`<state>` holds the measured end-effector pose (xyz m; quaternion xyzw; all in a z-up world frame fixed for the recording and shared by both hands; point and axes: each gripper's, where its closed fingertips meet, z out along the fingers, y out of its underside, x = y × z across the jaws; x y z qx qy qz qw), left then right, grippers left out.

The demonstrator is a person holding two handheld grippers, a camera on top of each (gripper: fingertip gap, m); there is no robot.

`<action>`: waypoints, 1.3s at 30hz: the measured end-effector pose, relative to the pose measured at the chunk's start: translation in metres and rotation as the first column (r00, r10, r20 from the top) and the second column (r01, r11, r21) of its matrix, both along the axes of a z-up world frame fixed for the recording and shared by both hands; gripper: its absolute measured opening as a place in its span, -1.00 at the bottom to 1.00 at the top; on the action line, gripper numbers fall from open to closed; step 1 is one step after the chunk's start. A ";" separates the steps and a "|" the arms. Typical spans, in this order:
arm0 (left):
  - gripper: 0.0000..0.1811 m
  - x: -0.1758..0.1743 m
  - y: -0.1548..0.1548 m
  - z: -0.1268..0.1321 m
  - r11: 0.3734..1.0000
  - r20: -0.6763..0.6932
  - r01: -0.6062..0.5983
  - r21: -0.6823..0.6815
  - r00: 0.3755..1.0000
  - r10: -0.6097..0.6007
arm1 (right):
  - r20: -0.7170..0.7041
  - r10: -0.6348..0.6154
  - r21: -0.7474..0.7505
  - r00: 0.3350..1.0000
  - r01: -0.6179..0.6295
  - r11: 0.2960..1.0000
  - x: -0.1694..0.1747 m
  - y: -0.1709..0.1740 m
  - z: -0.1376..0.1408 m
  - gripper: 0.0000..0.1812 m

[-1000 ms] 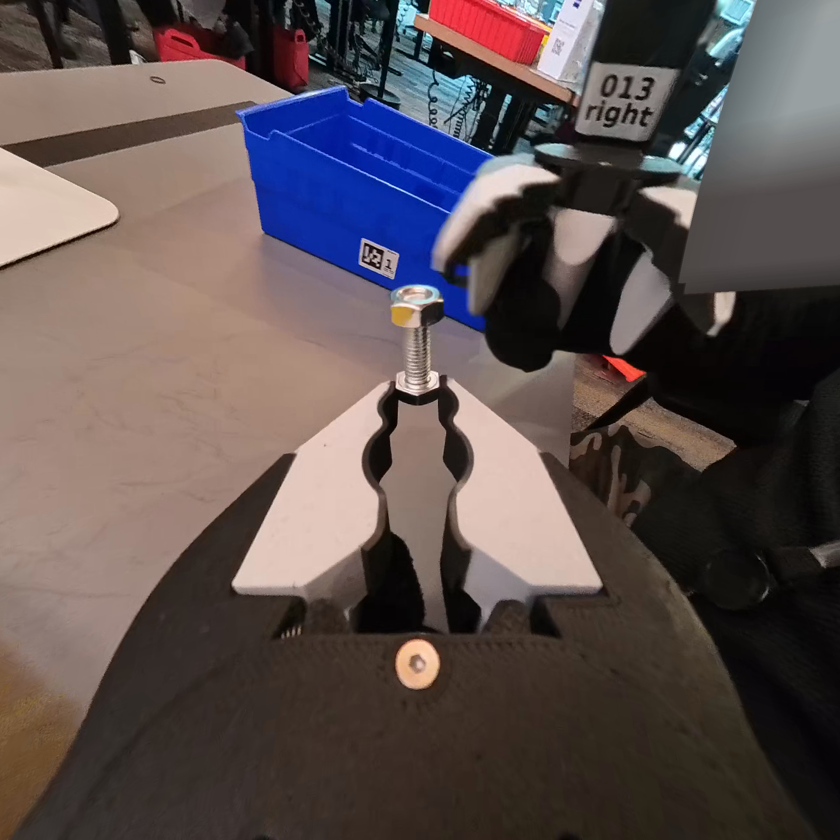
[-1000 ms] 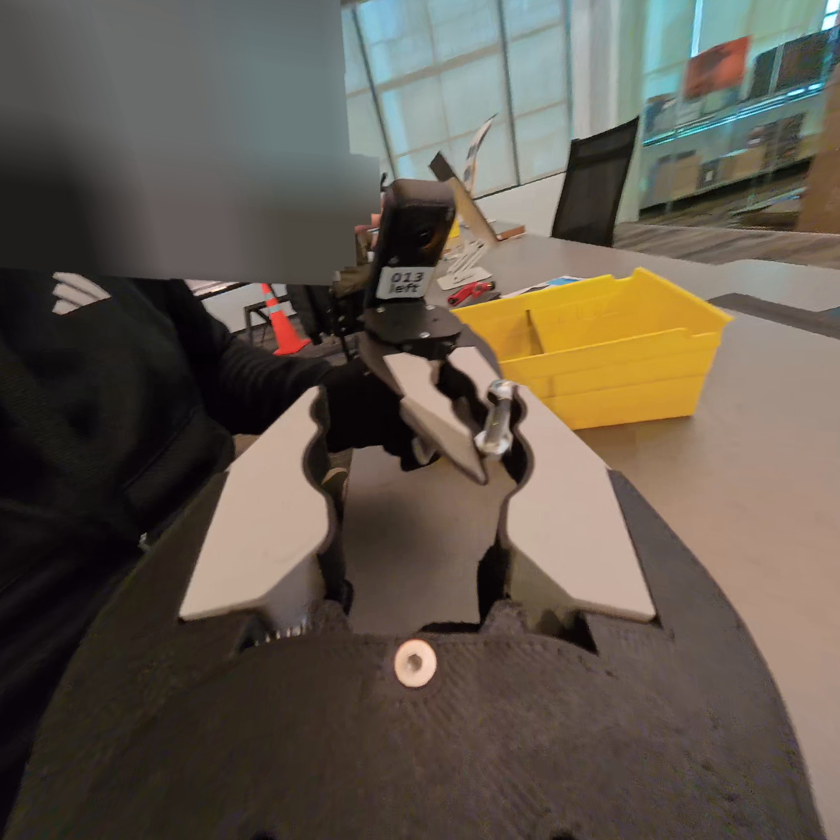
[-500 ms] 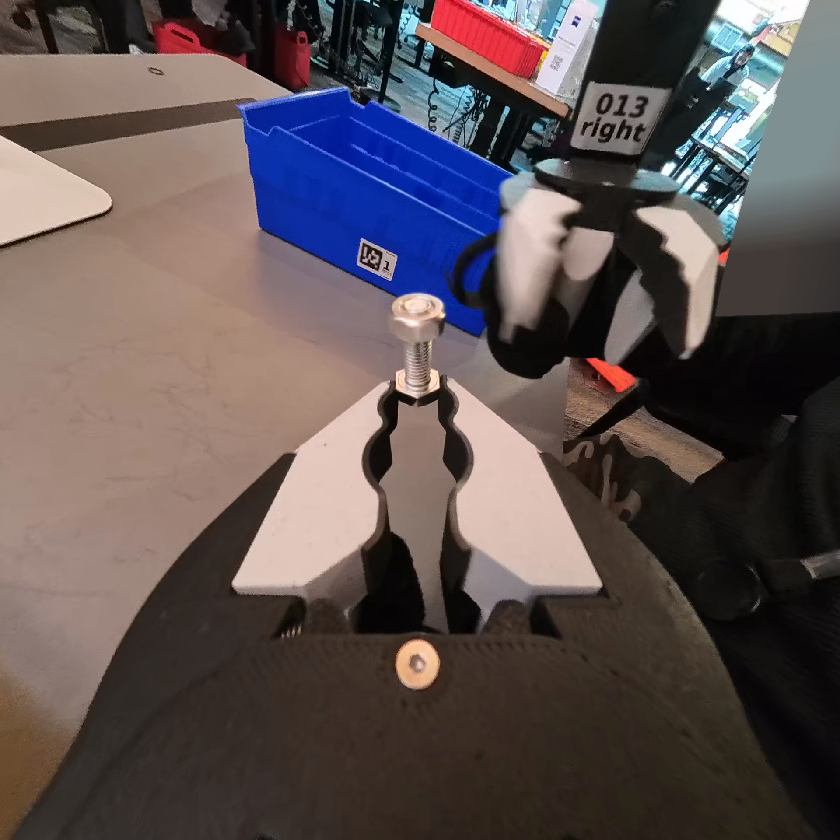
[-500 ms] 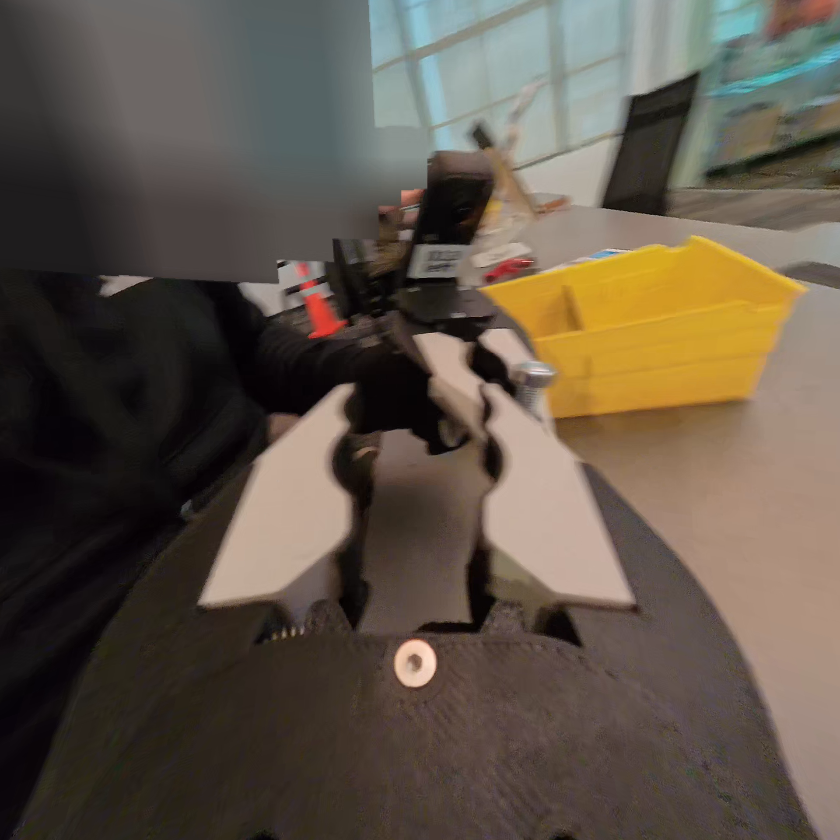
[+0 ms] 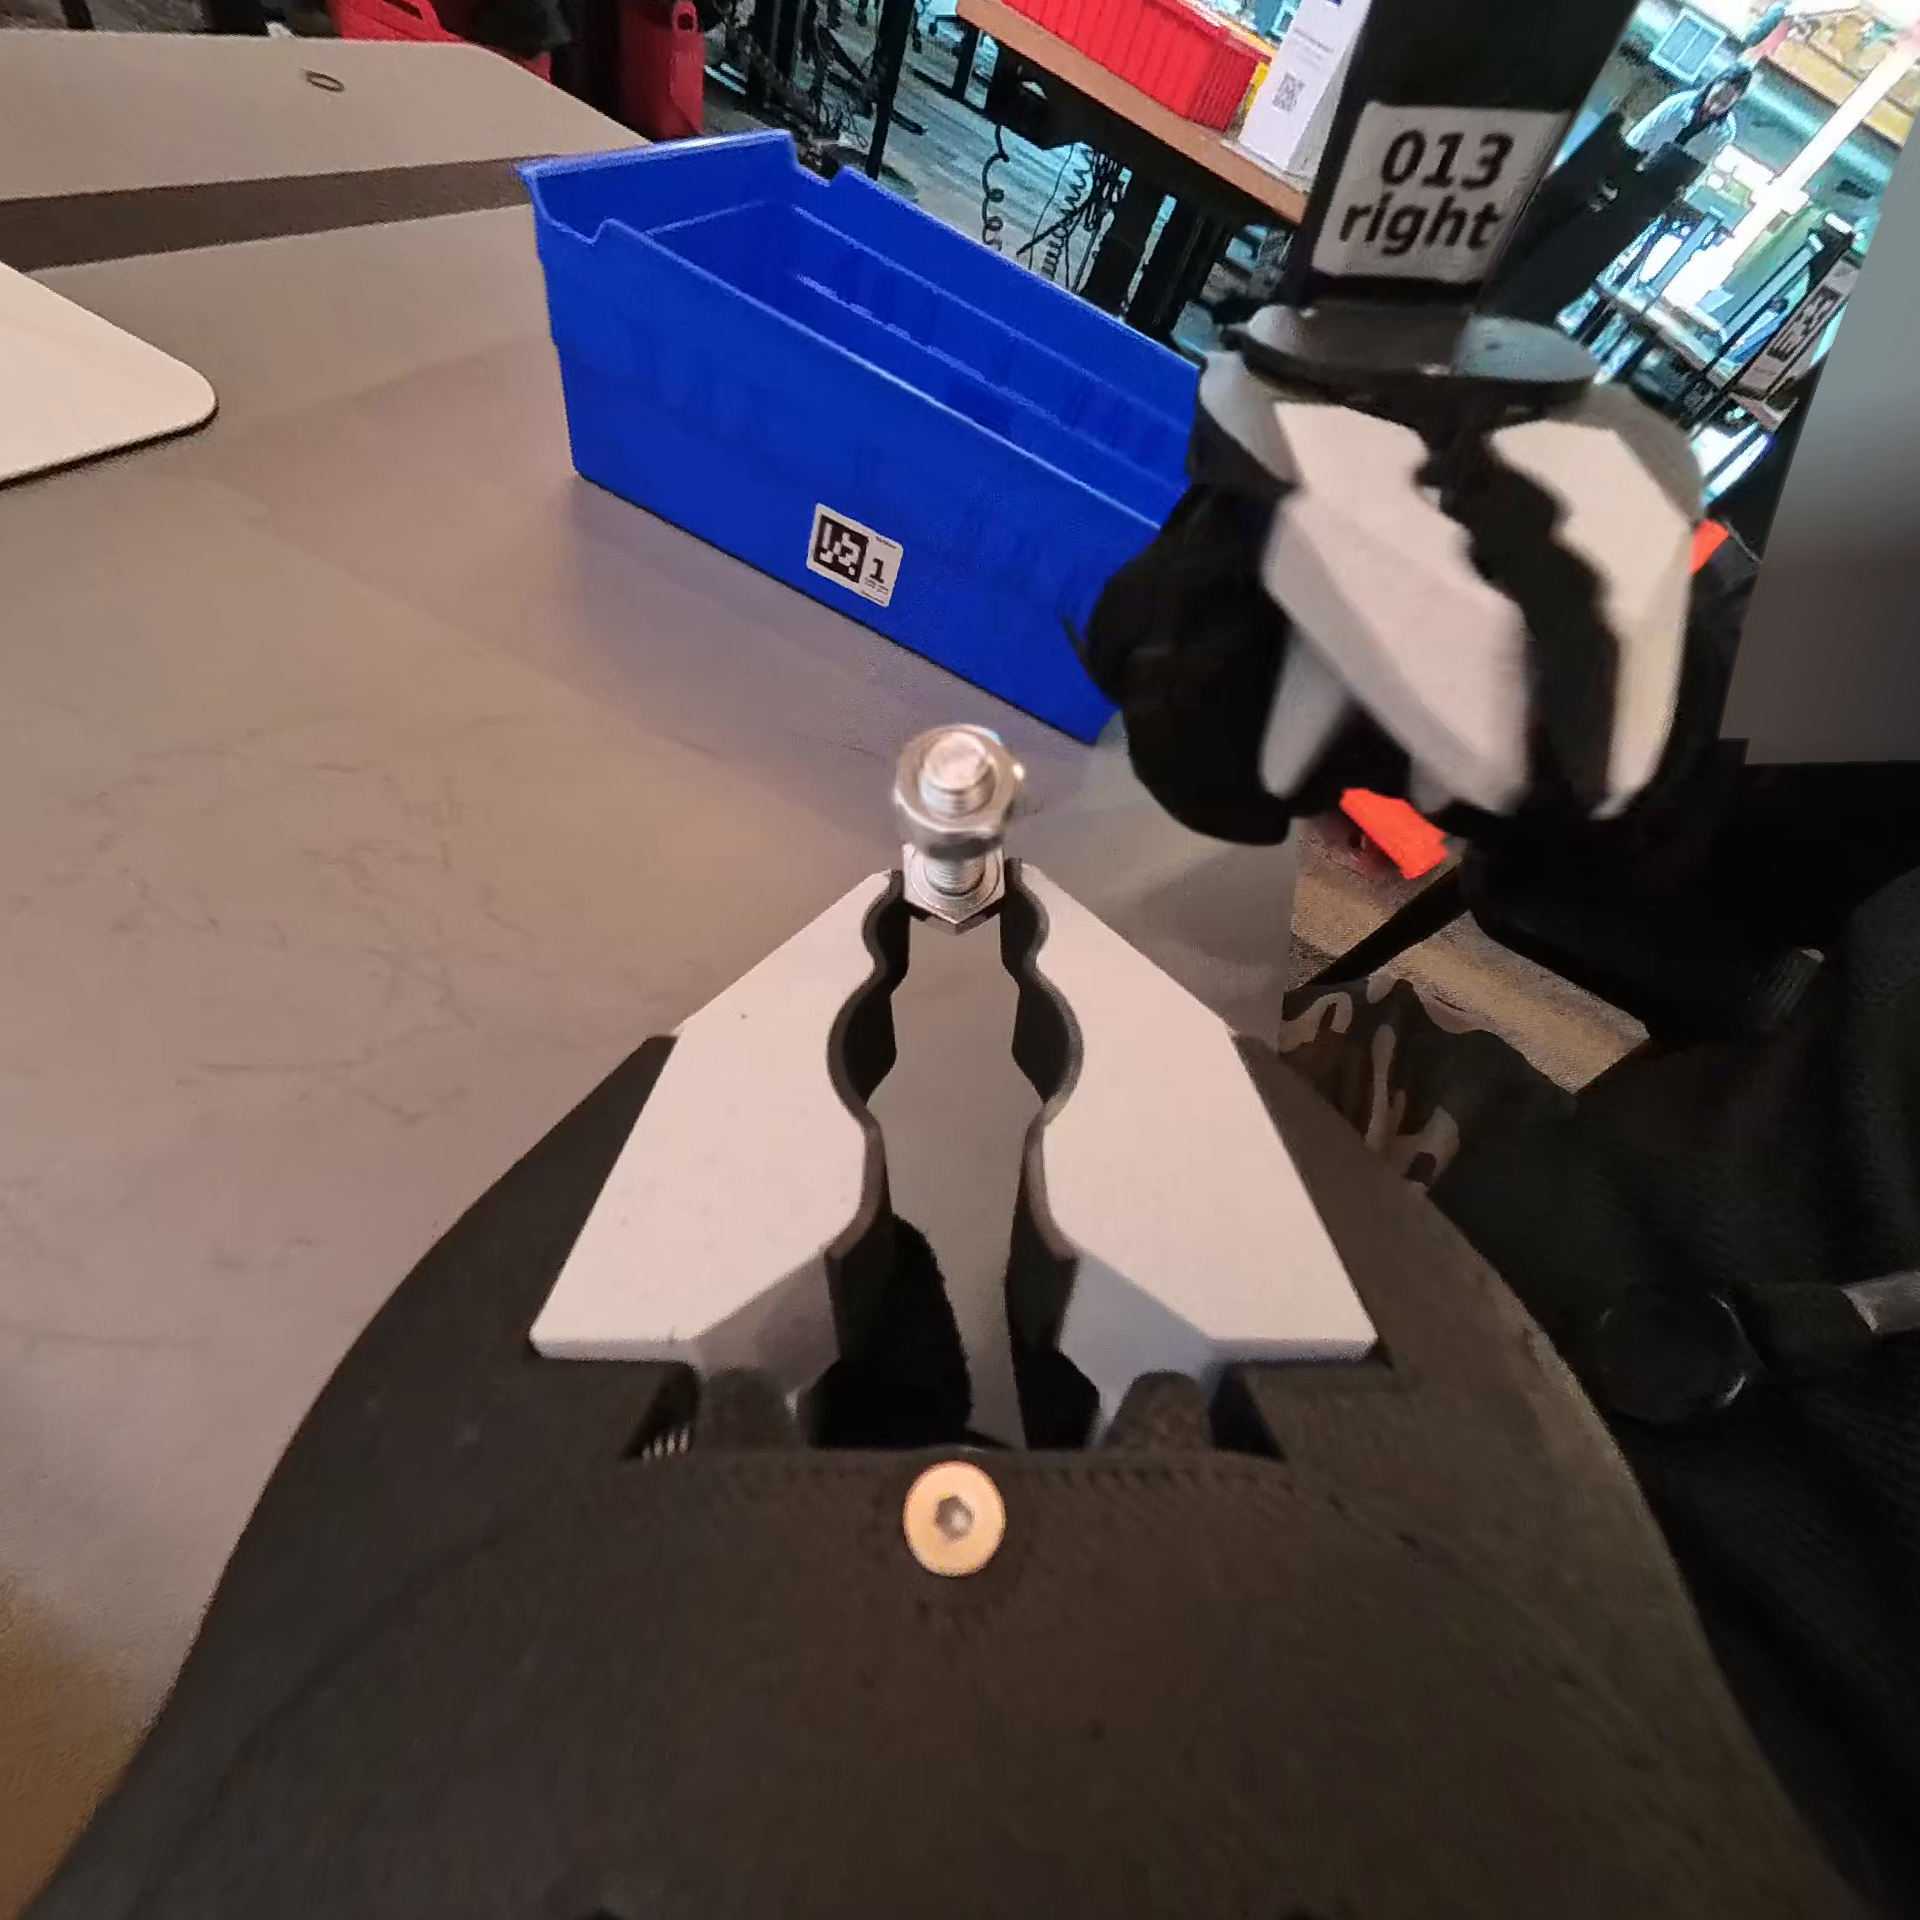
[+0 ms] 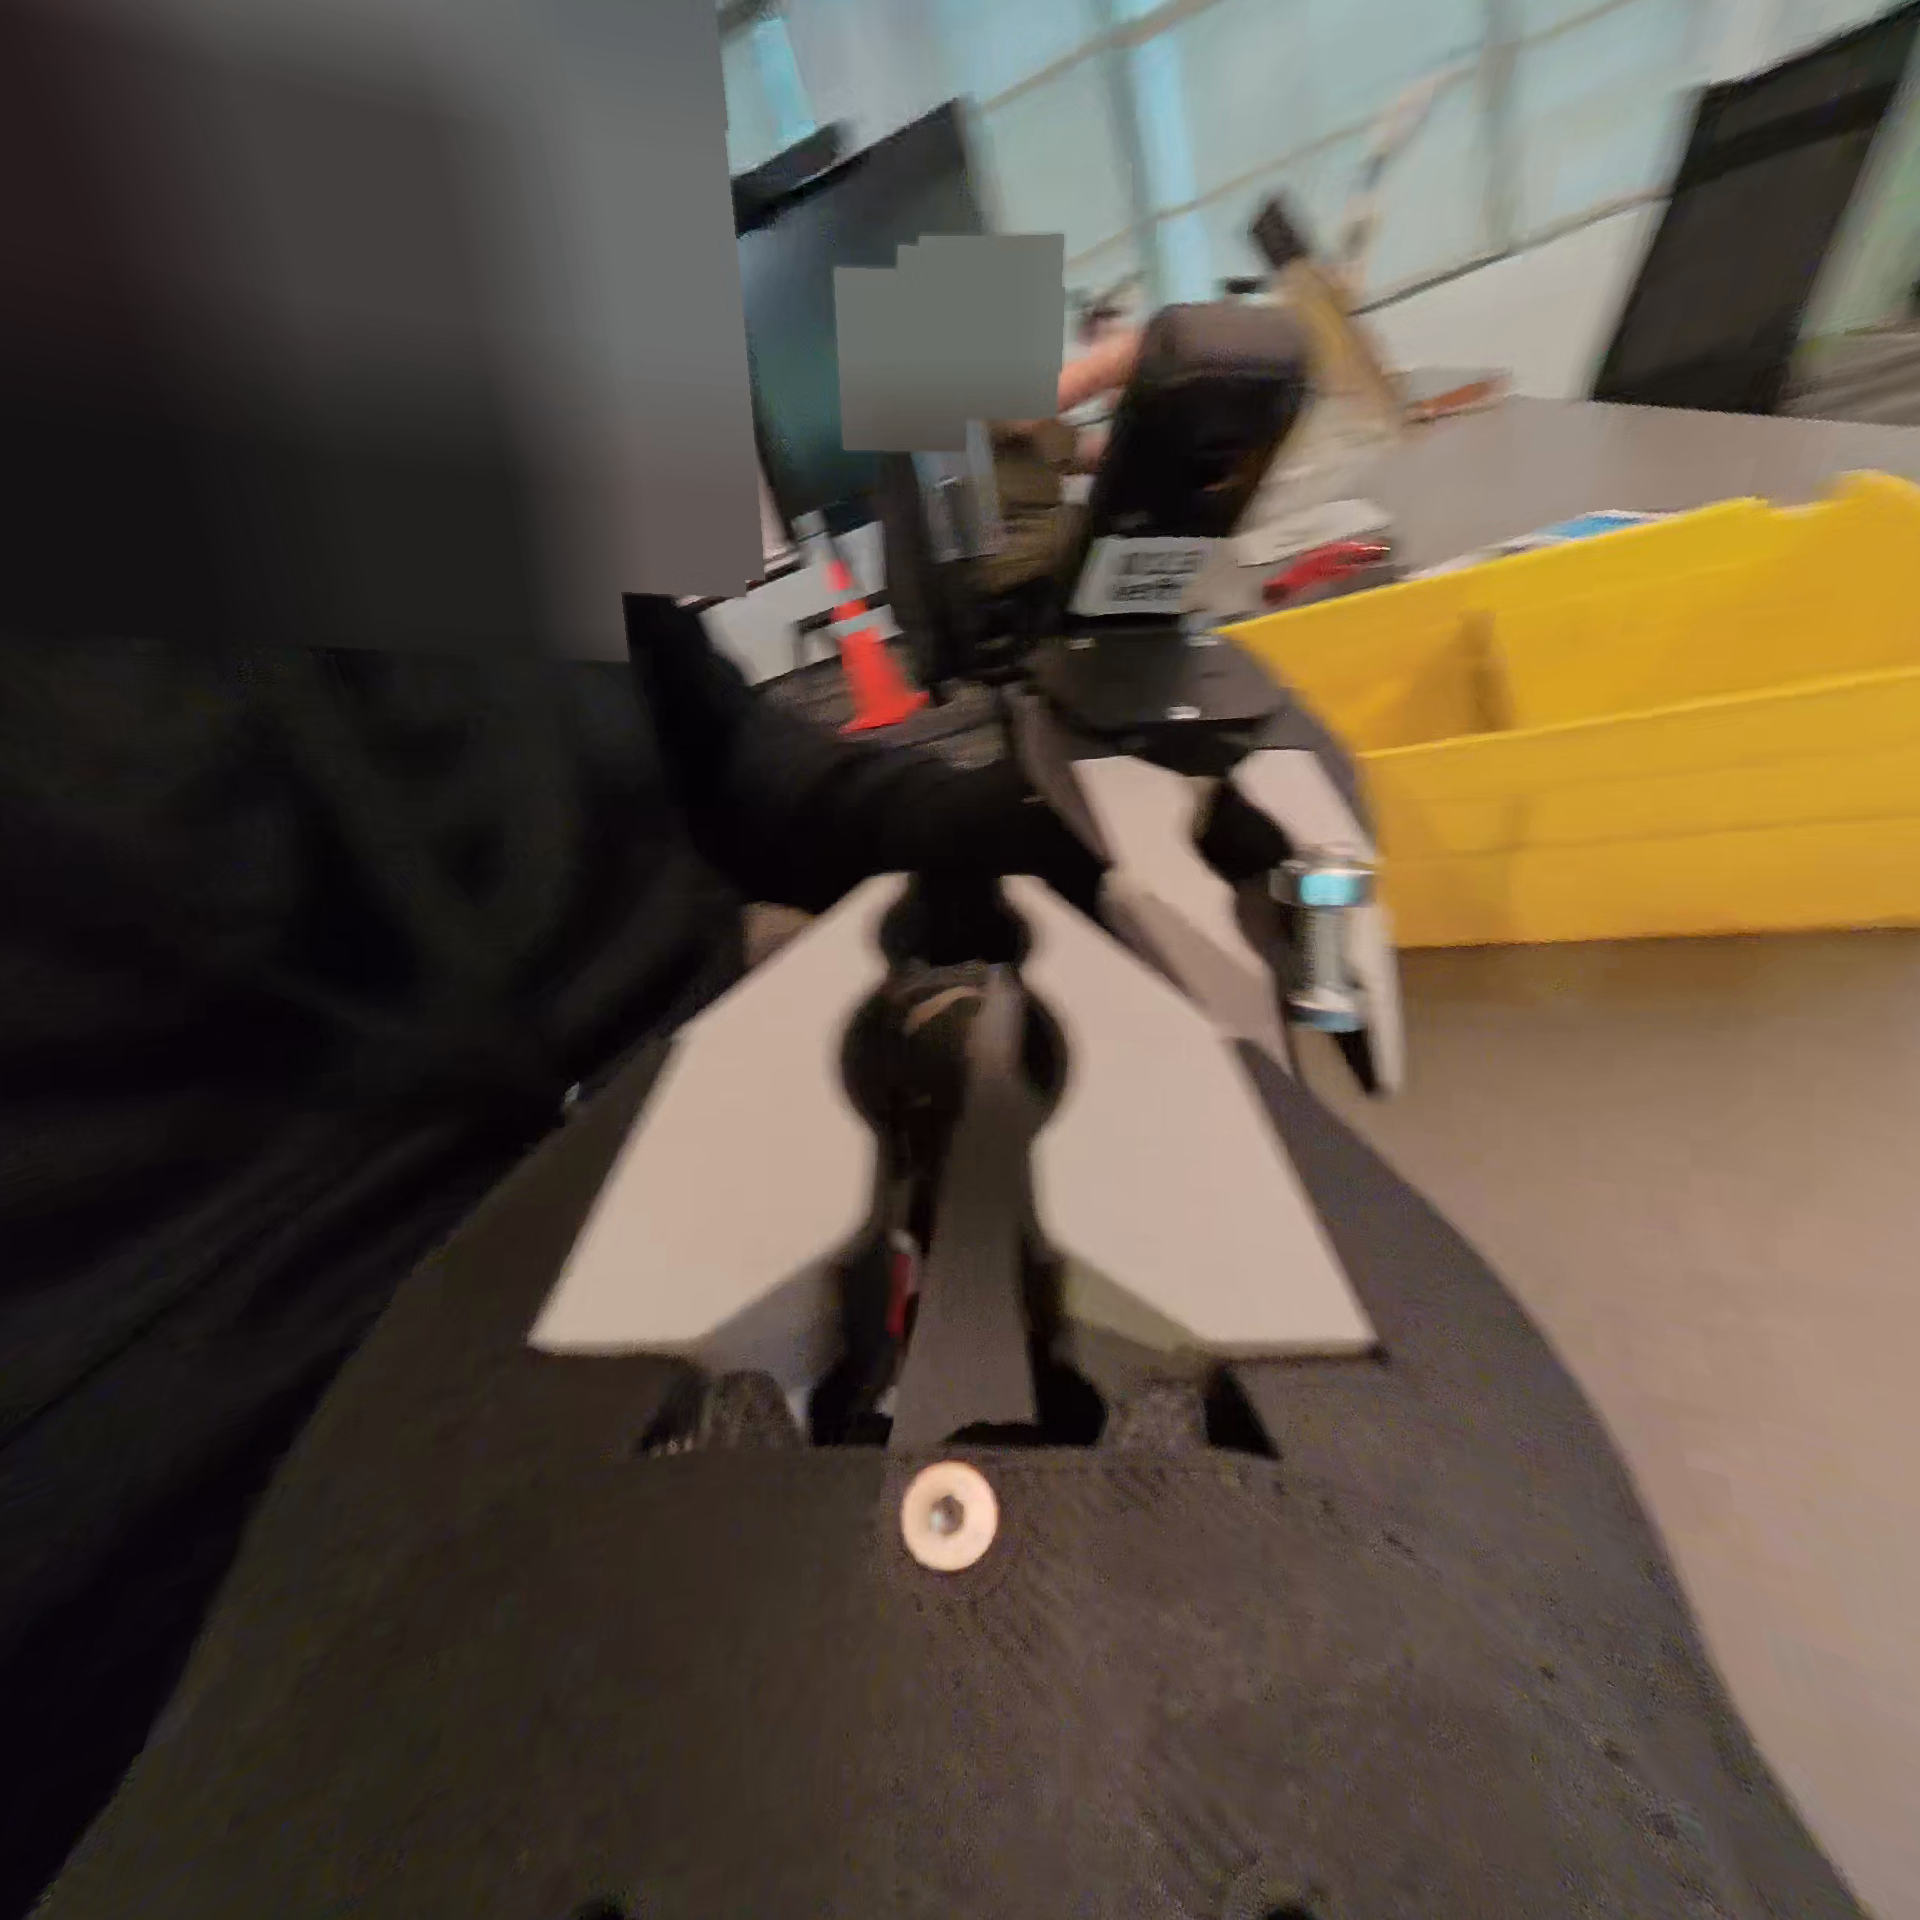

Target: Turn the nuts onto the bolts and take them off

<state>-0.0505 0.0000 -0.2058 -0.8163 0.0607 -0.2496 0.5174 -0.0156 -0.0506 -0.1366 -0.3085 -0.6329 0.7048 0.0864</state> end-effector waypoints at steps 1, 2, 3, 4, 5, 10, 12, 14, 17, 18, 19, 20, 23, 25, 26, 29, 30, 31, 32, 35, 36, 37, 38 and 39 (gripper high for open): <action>-0.82 0.000 0.000 -0.001 1.000 0.007 0.003 -0.003 1.000 -0.003 | 0.028 -0.063 -0.014 0.998 0.063 0.998 -0.005 0.009 0.000 -0.44; -0.82 0.000 0.001 -0.001 1.000 0.011 0.008 -0.005 1.000 -0.008 | 0.040 -0.125 -0.022 0.991 0.126 0.992 -0.012 0.018 0.000 -0.33; -0.82 0.001 0.001 -0.002 1.000 0.011 0.013 -0.005 1.000 -0.013 | 0.037 -0.150 -0.029 0.988 0.151 0.988 -0.014 0.023 -0.001 -0.31; -0.82 0.003 0.002 -0.002 1.000 0.011 0.019 -0.007 1.000 -0.019 | 0.034 -0.184 -0.024 0.982 0.185 0.982 -0.019 0.027 -0.002 -0.17; -0.82 0.005 0.002 -0.003 1.000 0.012 0.025 -0.011 1.000 -0.025 | 0.029 -0.224 -0.005 0.974 0.224 0.974 -0.026 0.030 -0.004 0.00; -0.83 0.011 0.002 -0.006 0.999 -0.004 0.044 -0.023 0.999 -0.044 | 0.025 -0.195 0.109 0.980 0.192 0.975 -0.038 0.011 -0.019 0.14; -0.82 0.007 0.002 -0.005 0.999 -0.001 0.026 -0.022 1.000 -0.026 | 0.047 -0.152 0.118 0.987 0.145 0.982 -0.034 0.003 -0.023 0.08; -0.82 0.008 0.001 -0.008 0.999 -0.014 0.031 -0.032 0.999 -0.032 | 0.054 -0.091 0.118 0.994 0.084 0.989 -0.020 0.000 -0.020 -0.45; -0.82 0.005 0.003 -0.006 0.999 0.020 0.026 -0.024 0.999 -0.025 | 0.083 0.031 0.041 0.996 -0.035 0.999 0.002 -0.001 -0.009 -0.88; -0.83 0.004 0.003 -0.006 0.999 0.022 0.023 -0.022 1.000 -0.023 | 0.065 0.004 0.041 0.998 -0.007 0.999 0.000 0.003 -0.008 -0.85; -0.83 0.003 0.003 -0.006 0.999 0.018 0.024 -0.022 1.000 -0.023 | 0.065 -0.023 0.039 0.998 0.020 0.999 -0.004 0.007 -0.009 -0.74; -0.82 0.003 0.002 -0.006 0.999 0.019 0.027 -0.023 0.999 -0.026 | 0.080 -0.066 0.041 0.995 0.062 0.997 -0.011 0.011 -0.012 -0.54; -0.83 0.008 0.001 -0.007 0.999 0.017 0.046 -0.025 0.999 -0.046 | 0.075 -0.171 0.111 0.982 0.162 0.980 -0.028 0.020 -0.022 -0.38; -0.82 0.012 0.001 -0.008 0.998 0.001 0.063 -0.027 0.998 -0.063 | 0.069 -0.206 0.164 0.976 0.193 0.967 -0.036 0.022 -0.027 -0.36; -0.83 0.015 0.000 -0.008 0.997 -0.006 0.076 -0.027 0.997 -0.076 | 0.072 -0.216 0.183 0.974 0.200 0.963 -0.038 0.022 -0.030 -0.39; -0.83 0.022 -0.001 -0.009 0.994 -0.042 0.105 -0.029 0.993 -0.106 | 0.101 -0.218 0.219 0.971 0.192 0.957 -0.044 0.020 -0.038 -0.65; -0.82 0.024 -0.001 -0.010 0.993 -0.053 0.115 -0.029 0.992 -0.116 | 0.116 -0.210 0.219 0.971 0.181 0.959 -0.045 0.019 -0.040 -0.71; -0.83 0.025 -0.001 -0.010 0.993 -0.065 0.119 -0.027 0.991 -0.121 | 0.137 -0.202 0.223 0.970 0.168 0.960 -0.045 0.018 -0.044 -0.81; -0.82 0.027 -0.002 -0.011 0.992 -0.078 0.123 -0.030 0.989 -0.125 | 0.149 -0.197 0.226 0.969 0.161 0.961 -0.045 0.017 -0.046 -0.82; -0.82 0.028 -0.002 -0.012 0.990 -0.077 0.137 -0.029 0.987 -0.138 | 0.143 -0.207 0.250 0.968 0.167 0.954 -0.044 0.016 -0.048 -0.82; -0.82 0.029 -0.002 -0.010 0.990 -0.062 0.137 -0.015 0.989 -0.138 | 0.133 -0.215 0.256 0.967 0.176 0.950 -0.044 0.017 -0.047 -0.82; -0.82 0.028 -0.001 -0.007 0.991 -0.050 0.131 0.002 0.990 -0.131 | 0.125 -0.225 0.256 0.966 0.188 0.948 -0.044 0.018 -0.045 -0.83; -0.82 0.028 0.000 -0.004 0.992 -0.037 0.128 0.021 0.991 -0.127 | 0.121 -0.231 0.249 0.965 0.196 0.949 -0.044 0.019 -0.041 -0.83; -0.81 0.028 0.000 -0.001 0.991 -0.023 0.130 0.037 0.991 -0.130 | 0.113 -0.243 0.245 0.964 0.210 0.947 -0.044 0.022 -0.037 -0.83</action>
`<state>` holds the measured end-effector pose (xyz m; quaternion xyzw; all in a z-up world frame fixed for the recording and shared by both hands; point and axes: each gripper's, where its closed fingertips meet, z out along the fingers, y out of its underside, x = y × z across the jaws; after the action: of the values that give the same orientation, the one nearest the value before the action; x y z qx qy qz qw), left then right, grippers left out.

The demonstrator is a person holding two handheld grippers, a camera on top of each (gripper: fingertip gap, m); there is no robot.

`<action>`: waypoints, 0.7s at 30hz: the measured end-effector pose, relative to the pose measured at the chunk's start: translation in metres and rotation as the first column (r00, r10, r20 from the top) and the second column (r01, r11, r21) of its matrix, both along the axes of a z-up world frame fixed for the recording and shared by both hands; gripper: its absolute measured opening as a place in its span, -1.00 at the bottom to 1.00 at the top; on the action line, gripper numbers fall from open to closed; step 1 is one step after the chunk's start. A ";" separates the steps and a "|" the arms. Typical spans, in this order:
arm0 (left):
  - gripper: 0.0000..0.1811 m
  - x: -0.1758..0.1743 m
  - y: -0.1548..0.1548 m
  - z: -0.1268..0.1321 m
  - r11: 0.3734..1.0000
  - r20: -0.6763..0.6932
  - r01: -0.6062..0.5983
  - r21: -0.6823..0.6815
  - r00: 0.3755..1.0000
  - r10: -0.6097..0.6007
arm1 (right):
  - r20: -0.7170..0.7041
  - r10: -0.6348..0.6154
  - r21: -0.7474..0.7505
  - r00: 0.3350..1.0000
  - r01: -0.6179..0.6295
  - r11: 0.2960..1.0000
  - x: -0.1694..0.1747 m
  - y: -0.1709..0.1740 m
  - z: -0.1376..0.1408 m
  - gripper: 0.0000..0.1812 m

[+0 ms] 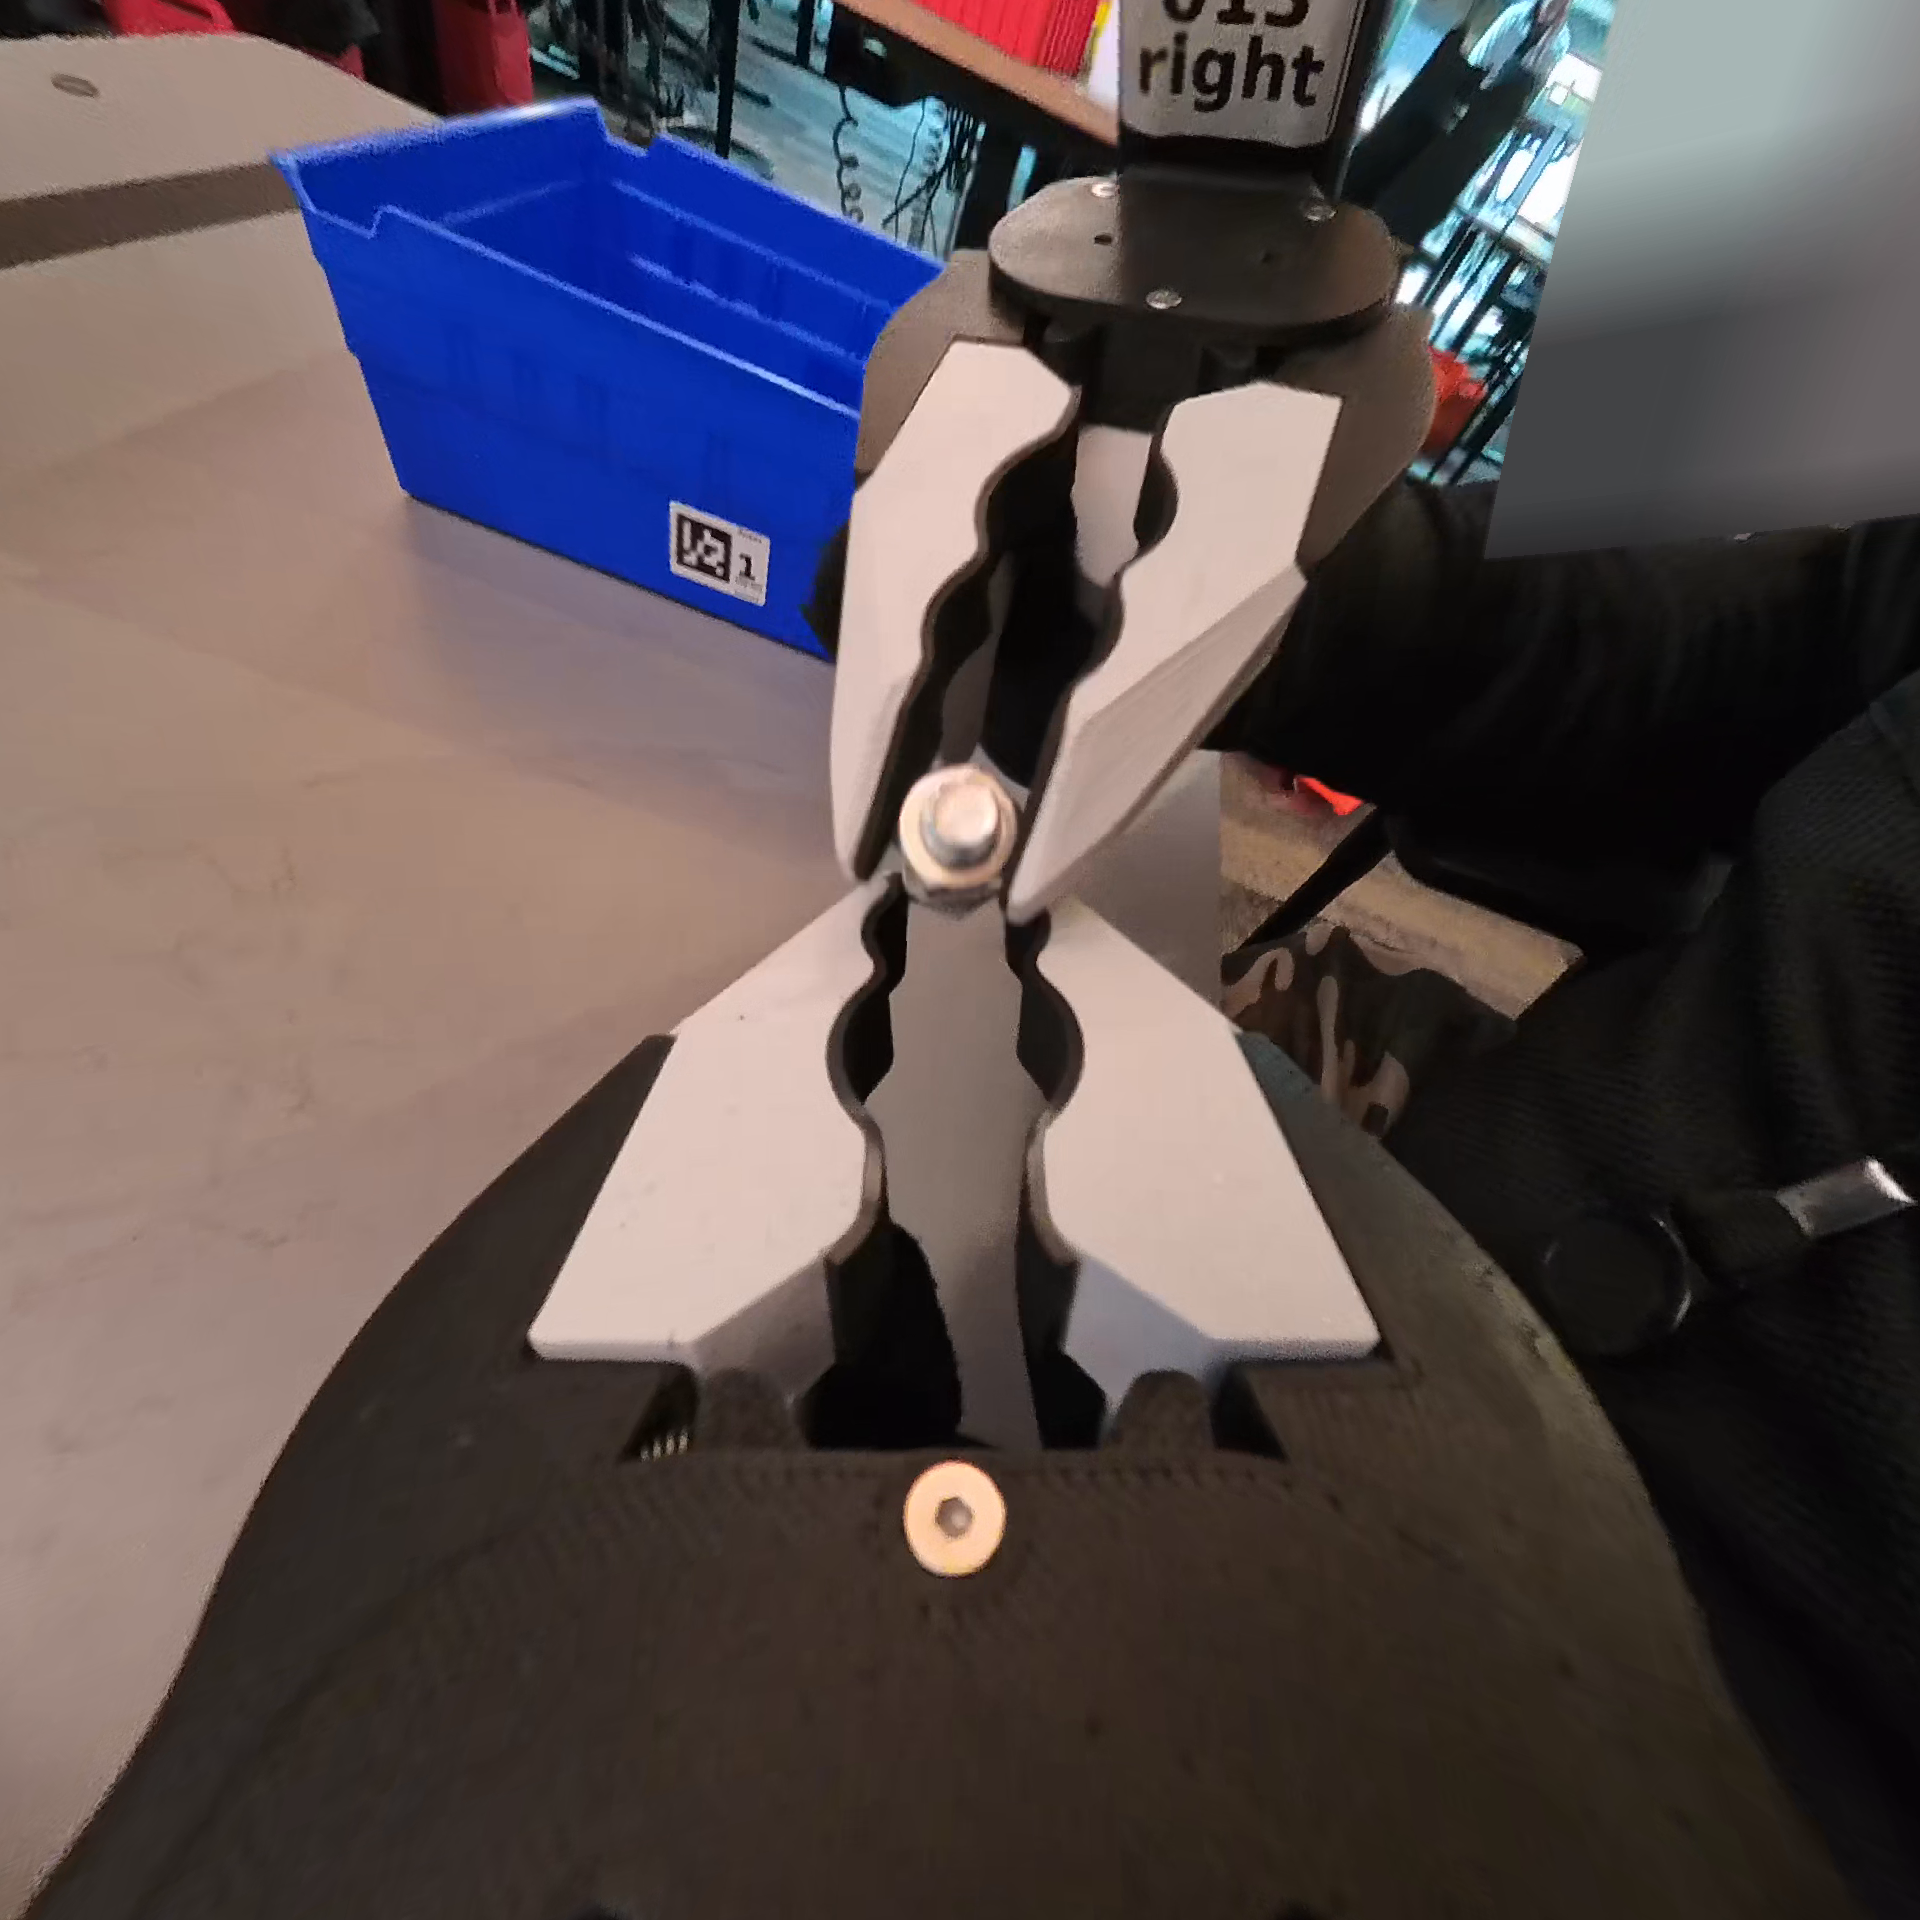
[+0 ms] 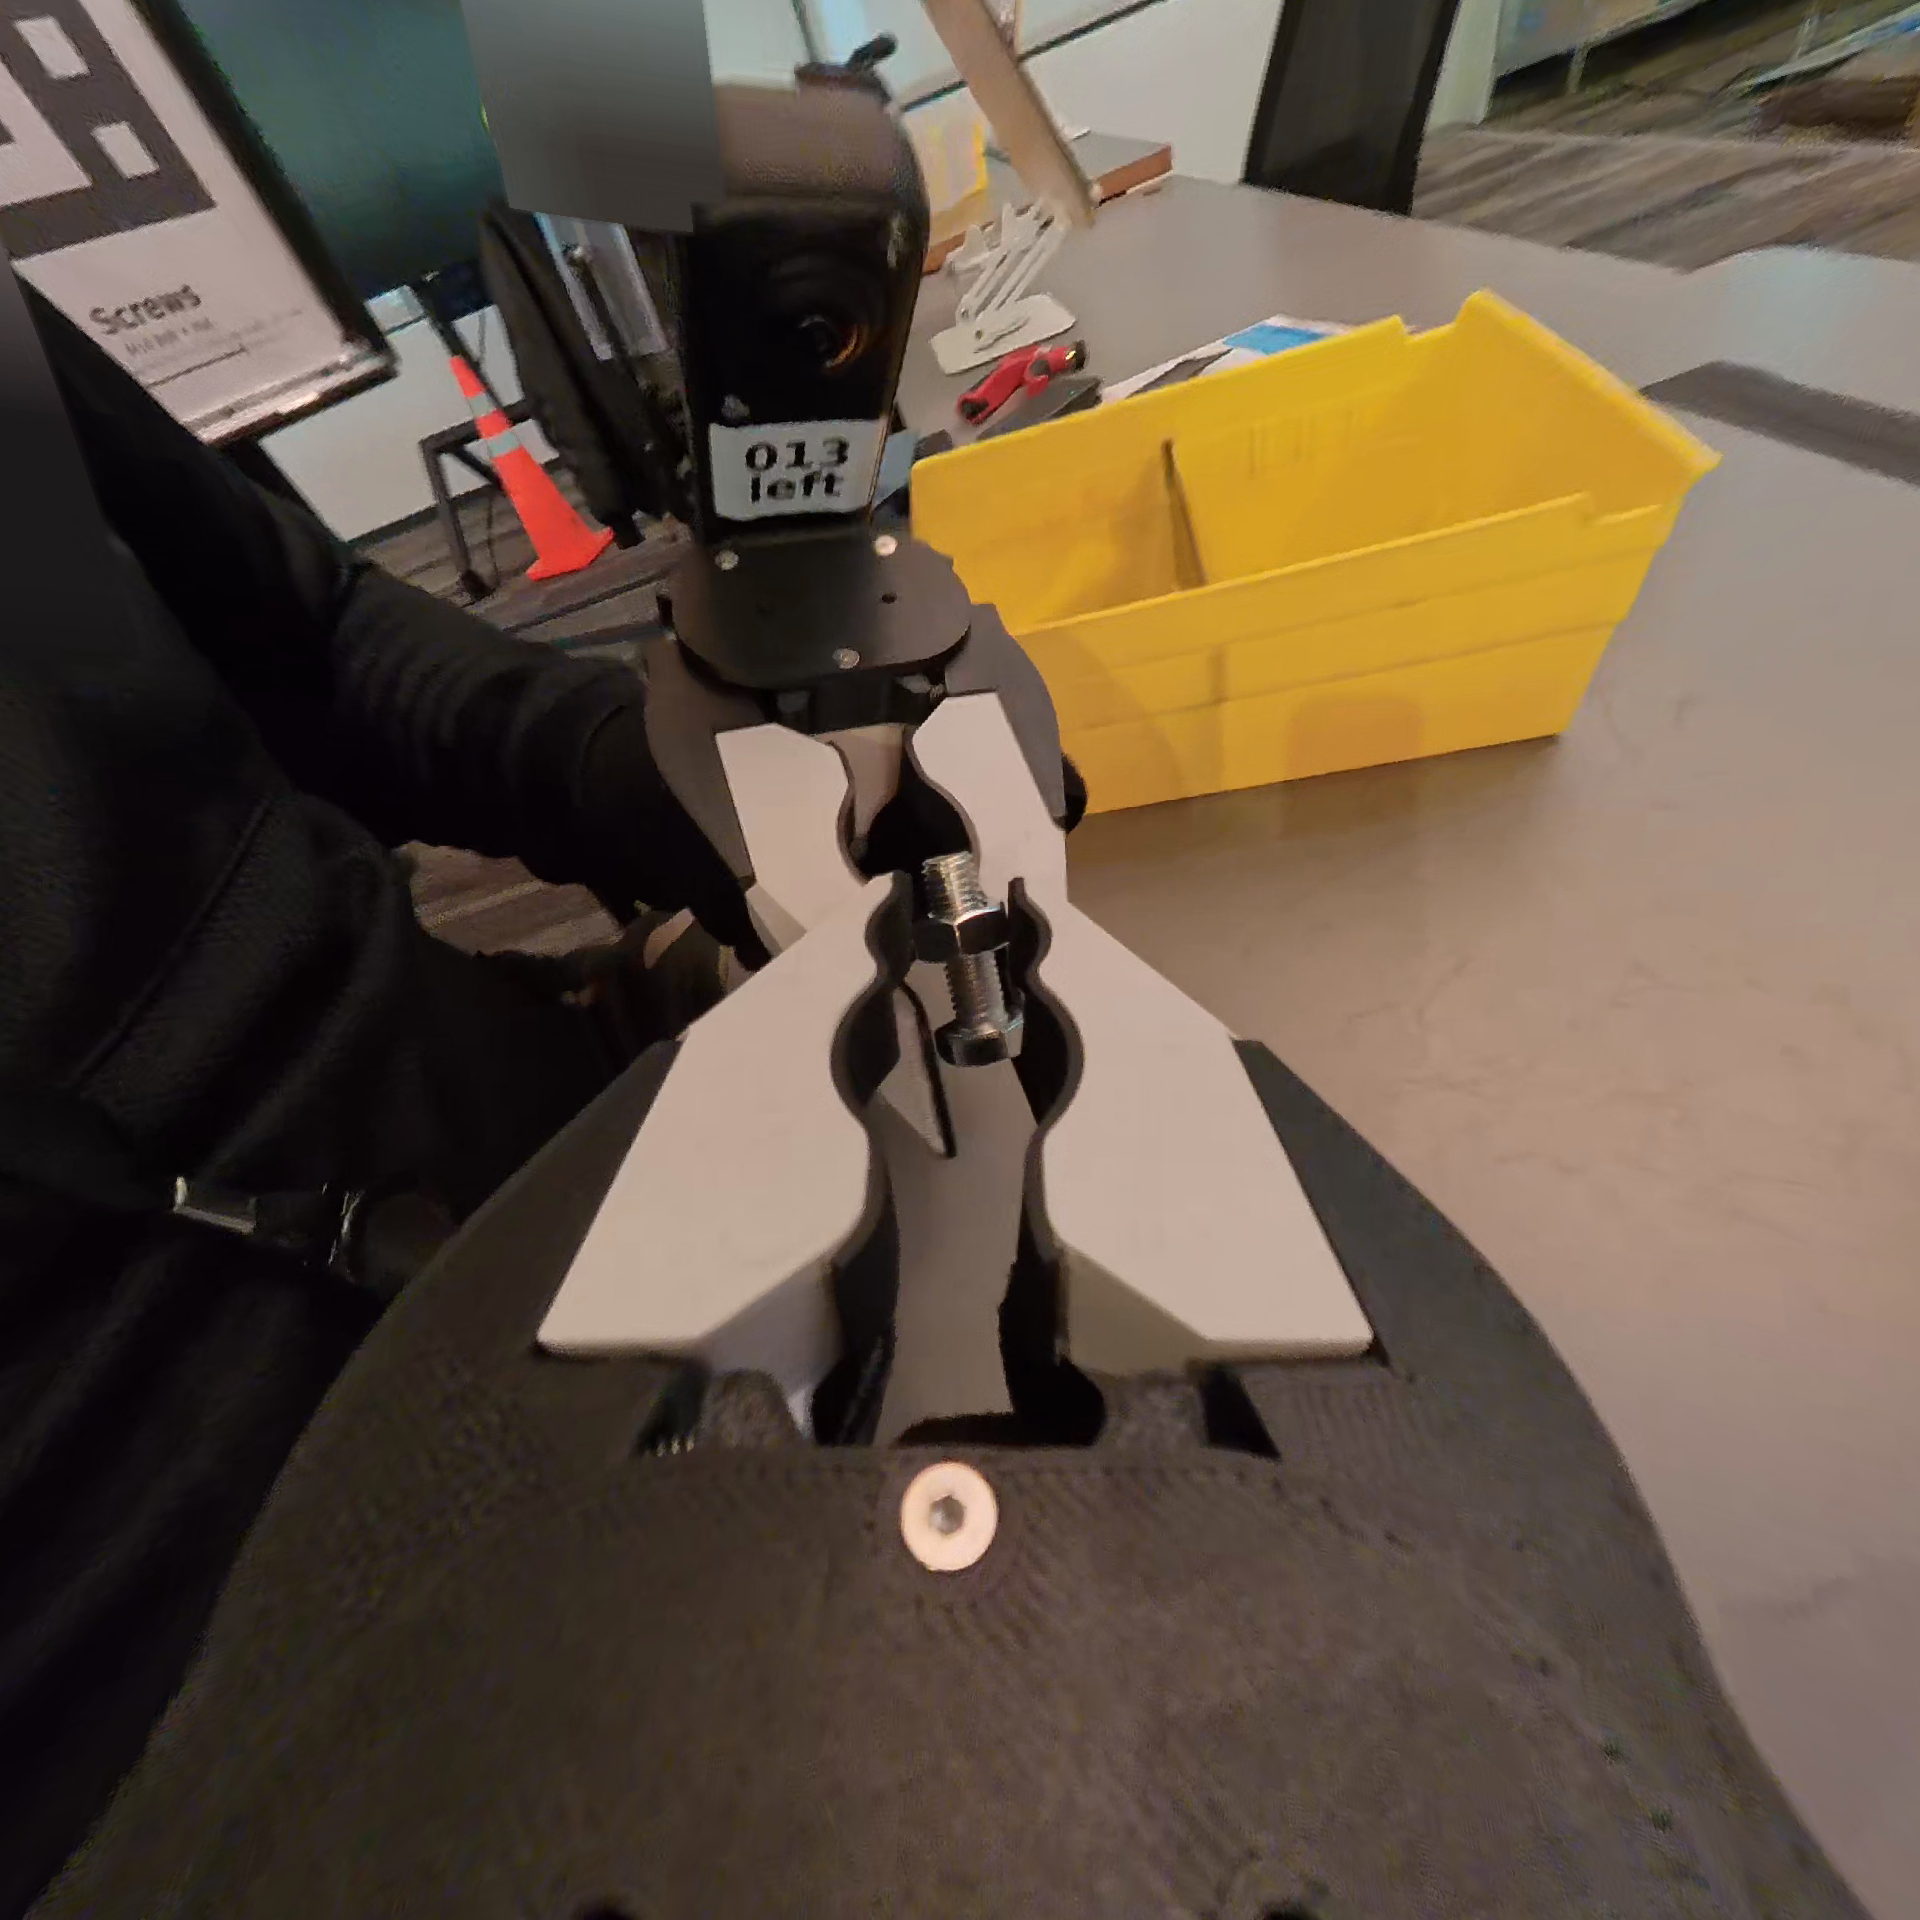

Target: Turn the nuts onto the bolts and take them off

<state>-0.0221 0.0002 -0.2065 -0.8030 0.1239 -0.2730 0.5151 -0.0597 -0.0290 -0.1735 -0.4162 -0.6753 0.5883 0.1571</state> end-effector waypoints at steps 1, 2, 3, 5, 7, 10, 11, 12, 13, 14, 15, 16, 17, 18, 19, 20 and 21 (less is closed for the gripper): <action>-0.78 -0.001 0.000 0.003 1.000 0.010 -0.003 0.009 1.000 0.003 | -0.018 -0.022 0.005 1.000 0.022 1.000 0.000 0.004 0.006 -0.83; -0.76 -0.002 0.001 0.004 1.000 0.013 -0.009 0.016 1.000 0.008 | -0.038 -0.036 0.011 0.999 0.036 0.999 0.002 0.008 0.014 -0.83; -0.76 -0.003 0.000 0.004 1.000 0.013 -0.011 0.017 1.000 0.011 | -0.059 -0.049 0.018 0.997 0.050 0.999 0.004 0.012 0.023 -0.83; -0.85 -0.004 0.000 0.005 1.000 0.015 -0.011 0.024 1.000 0.010 | -0.101 -0.107 0.041 0.989 0.111 0.993 0.010 0.030 0.046 -0.83; -1.00 -0.002 -0.002 0.006 0.999 0.020 0.009 0.032 1.000 -0.009 | -0.124 -0.205 0.079 0.971 0.215 0.973 0.019 0.061 0.066 -0.82; -1.00 -0.001 -0.002 0.004 1.000 0.009 0.007 0.026 1.000 -0.007 | -0.088 -0.388 0.146 0.918 0.397 0.906 0.039 0.132 0.076 -0.82; -1.00 0.000 -0.002 0.003 1.000 0.007 0.013 0.019 1.000 -0.014 | -0.053 -0.460 0.177 0.886 0.462 0.869 0.047 0.160 0.071 -0.82; -1.00 0.001 -0.003 0.001 1.000 0.007 0.020 0.010 1.000 -0.020 | -0.006 -0.532 0.229 0.847 0.519 0.824 0.058 0.188 0.060 -0.82; -1.00 0.003 -0.003 -0.001 1.000 0.006 0.026 0.002 1.000 -0.026 | 0.046 -0.596 0.297 0.802 0.558 0.774 0.070 0.215 0.045 -0.82; -1.00 0.004 -0.003 -0.001 1.000 0.005 0.026 0.001 1.000 -0.026 | 0.086 -0.654 0.362 0.751 0.588 0.723 0.082 0.239 0.029 -0.81; -1.00 0.004 -0.003 -0.001 1.000 0.002 0.026 0.002 1.000 -0.026 | 0.116 -0.707 0.418 0.698 0.611 0.672 0.094 0.260 0.014 -0.82; -1.00 0.005 -0.003 -0.001 1.000 -0.003 0.027 0.002 1.000 -0.027 | 0.147 -0.747 0.467 0.649 0.620 0.631 0.106 0.277 -0.002 -0.81; -1.00 0.005 -0.003 0.000 1.000 -0.009 0.026 0.004 1.000 -0.026 | 0.174 -0.776 0.506 0.607 0.621 0.599 0.115 0.290 -0.017 -0.81; -1.00 0.005 -0.002 0.001 1.000 -0.013 0.024 0.008 1.000 -0.024 | 0.198 -0.798 0.538 0.569 0.618 0.574 0.123 0.300 -0.031 -0.81; -1.00 0.005 -0.002 0.002 1.000 -0.015 0.025 0.012 1.000 -0.024 | 0.223 -0.814 0.562 0.537 0.611 0.557 0.130 0.307 -0.044 -0.81; -1.00 0.006 -0.002 0.002 1.000 -0.017 0.027 0.012 1.000 -0.027 | 0.247 -0.827 0.577 0.506 0.609 0.545 0.134 0.312 -0.055 -0.81; -1.00 0.006 -0.002 0.002 1.000 -0.021 0.028 0.010 0.999 -0.028 | 0.260 -0.837 0.589 0.481 0.608 0.532 0.137 0.316 -0.064 -0.81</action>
<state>-0.0160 -0.0016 -0.2045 -0.8012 0.1420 -0.2714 0.5141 0.0775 0.2873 -0.2377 -0.7634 -0.5504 0.1661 0.2944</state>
